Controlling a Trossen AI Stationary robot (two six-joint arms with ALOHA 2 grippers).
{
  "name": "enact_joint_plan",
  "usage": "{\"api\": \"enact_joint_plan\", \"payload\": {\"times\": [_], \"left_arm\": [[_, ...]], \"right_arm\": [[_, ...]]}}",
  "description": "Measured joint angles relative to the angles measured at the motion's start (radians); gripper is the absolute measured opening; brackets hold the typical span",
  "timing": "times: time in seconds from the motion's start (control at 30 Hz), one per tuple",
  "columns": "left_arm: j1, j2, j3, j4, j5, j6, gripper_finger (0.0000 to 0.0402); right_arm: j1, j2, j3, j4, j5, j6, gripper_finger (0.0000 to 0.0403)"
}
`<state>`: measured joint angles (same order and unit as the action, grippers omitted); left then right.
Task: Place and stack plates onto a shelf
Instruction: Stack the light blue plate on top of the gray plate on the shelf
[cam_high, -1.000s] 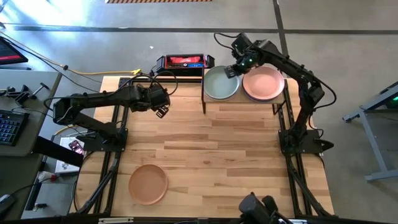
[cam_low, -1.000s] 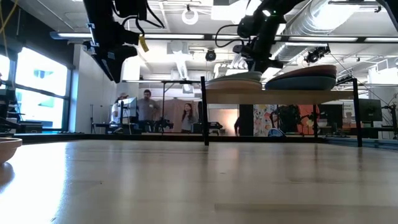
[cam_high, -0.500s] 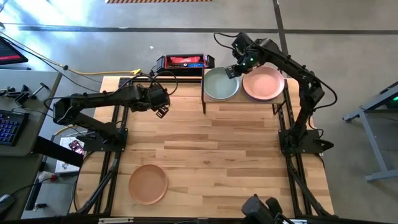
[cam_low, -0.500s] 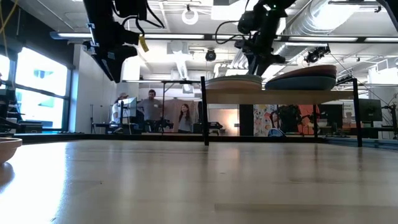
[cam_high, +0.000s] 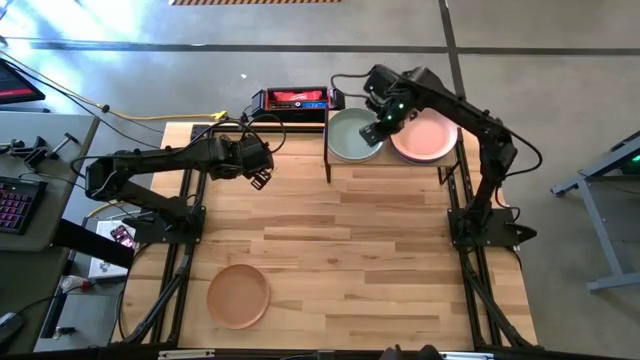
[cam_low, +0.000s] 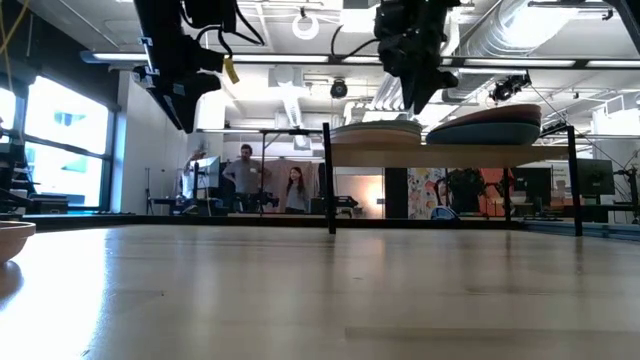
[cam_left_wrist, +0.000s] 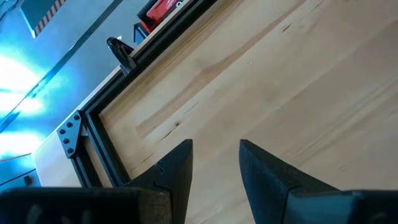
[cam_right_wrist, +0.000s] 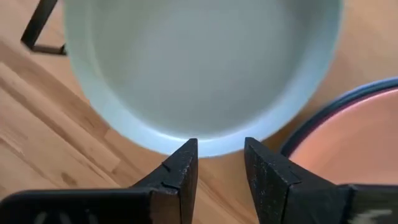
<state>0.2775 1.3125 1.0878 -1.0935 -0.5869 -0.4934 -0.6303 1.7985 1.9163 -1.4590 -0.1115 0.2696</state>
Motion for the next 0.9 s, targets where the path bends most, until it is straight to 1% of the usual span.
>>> {"api": "enact_joint_plan", "payload": {"times": [0.13, 0.5, 0.63, 0.9], "left_arm": [[0.0, 0.0, 0.0, 0.0, 0.0, 0.0, 0.012], [0.0, 0.0, 0.0, 0.0, 0.0, 0.0, 0.012], [0.0, 0.0, 0.0, 0.0, 0.0, 0.0, 0.012], [0.0, 0.0, 0.0, 0.0, 0.0, 0.0, 0.012]], "right_arm": [[0.029, 0.0, 0.0, 0.0, 0.033, 0.02, 0.011], [0.064, 0.021, 0.0, -0.033, 0.039, 0.042, 0.011], [0.077, 0.023, 0.0, -0.034, 0.093, 0.05, 0.011], [0.088, 0.04, 0.0, -0.061, 0.076, 0.091, 0.011]]}}
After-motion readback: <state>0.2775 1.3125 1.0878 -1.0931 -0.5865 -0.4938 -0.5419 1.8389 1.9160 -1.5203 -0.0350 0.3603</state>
